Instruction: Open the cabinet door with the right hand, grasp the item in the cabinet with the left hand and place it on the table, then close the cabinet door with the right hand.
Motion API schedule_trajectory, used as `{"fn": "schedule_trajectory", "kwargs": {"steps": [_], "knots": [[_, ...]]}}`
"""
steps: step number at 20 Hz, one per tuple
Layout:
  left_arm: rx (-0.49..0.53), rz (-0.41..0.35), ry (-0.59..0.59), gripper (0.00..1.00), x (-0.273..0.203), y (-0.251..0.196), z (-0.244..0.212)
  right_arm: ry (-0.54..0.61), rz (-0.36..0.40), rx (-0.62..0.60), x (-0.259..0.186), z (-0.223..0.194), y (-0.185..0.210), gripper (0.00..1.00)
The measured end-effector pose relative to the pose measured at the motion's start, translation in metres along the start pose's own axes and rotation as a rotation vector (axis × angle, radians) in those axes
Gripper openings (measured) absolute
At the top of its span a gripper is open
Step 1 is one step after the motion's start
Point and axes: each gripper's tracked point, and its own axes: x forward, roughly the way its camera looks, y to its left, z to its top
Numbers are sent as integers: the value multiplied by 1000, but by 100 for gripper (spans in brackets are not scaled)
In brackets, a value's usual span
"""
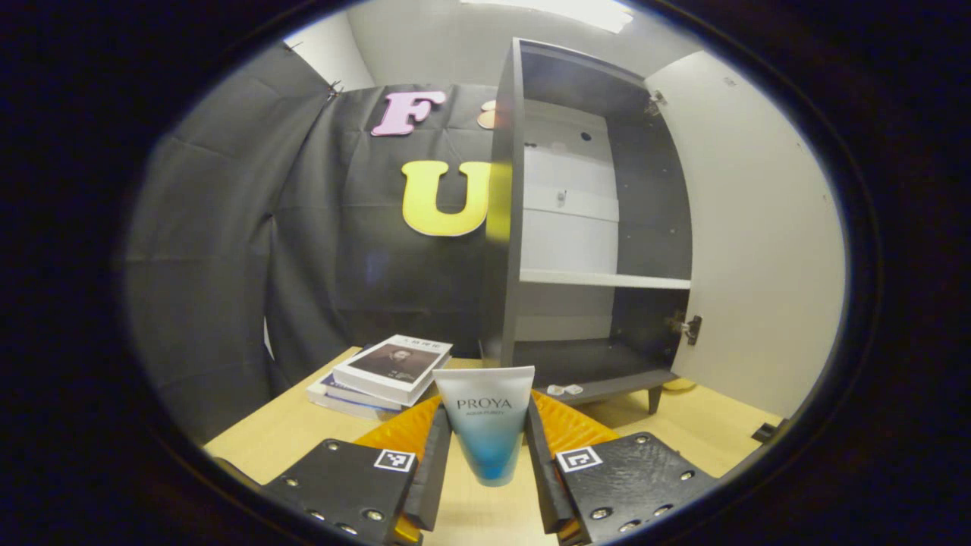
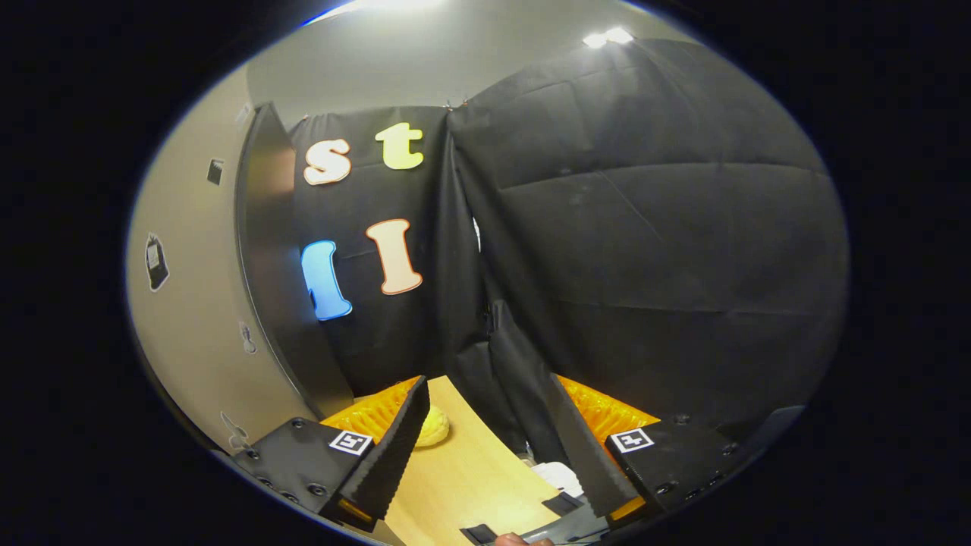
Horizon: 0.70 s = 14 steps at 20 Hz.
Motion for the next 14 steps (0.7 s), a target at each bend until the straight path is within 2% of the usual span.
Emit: {"fn": "schedule_trajectory", "kwargs": {"steps": [3,6,7,14], "knots": [[14,-2,53,53,-9,-3,-43,-1,-41,9,-14,-3,-15,98],[21,1,124,53,-17,-4,-92,-16,-37,-14,-30,1,-12,98],[27,4,139,53,-18,-5,-104,-12,-37,-15,-33,1,-12,92],[23,25,194,55,-37,0,-149,-30,-68,13,-55,6,-16,92]]}}
